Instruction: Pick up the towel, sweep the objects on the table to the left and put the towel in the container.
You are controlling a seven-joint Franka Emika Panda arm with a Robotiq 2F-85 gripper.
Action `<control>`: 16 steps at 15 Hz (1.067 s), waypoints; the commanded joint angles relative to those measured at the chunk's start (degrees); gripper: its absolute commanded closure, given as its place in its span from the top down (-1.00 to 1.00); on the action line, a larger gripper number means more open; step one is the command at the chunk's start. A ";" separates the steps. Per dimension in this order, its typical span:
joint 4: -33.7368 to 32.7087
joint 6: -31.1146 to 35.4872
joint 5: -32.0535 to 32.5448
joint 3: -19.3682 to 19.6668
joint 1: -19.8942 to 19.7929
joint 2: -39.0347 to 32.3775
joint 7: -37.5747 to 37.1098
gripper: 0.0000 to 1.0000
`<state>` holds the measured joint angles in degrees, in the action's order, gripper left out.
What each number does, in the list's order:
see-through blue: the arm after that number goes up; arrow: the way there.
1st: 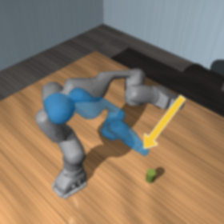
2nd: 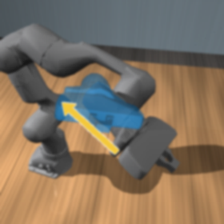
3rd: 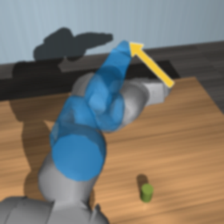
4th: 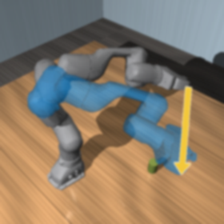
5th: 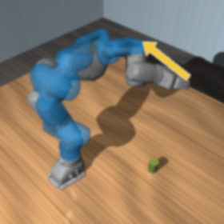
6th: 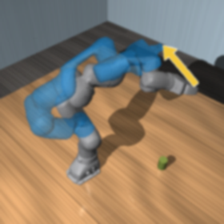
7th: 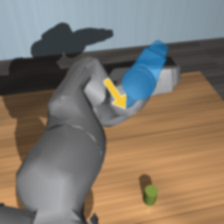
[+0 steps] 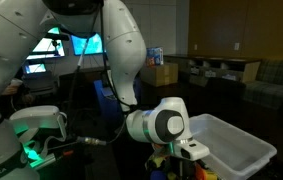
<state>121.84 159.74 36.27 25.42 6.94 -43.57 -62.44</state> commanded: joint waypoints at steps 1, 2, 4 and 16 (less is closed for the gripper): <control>-0.56 1.70 -1.61 -0.24 2.79 -2.63 2.58 -0.88; -0.06 2.48 -1.49 -0.42 3.99 -2.93 2.52 -0.88; 0.58 3.60 -2.01 -1.15 5.82 -3.03 2.58 -0.88; 1.39 5.84 -15.19 -8.20 16.10 -2.32 3.13 -0.87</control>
<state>122.33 163.19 24.96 18.28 20.92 -46.50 -60.91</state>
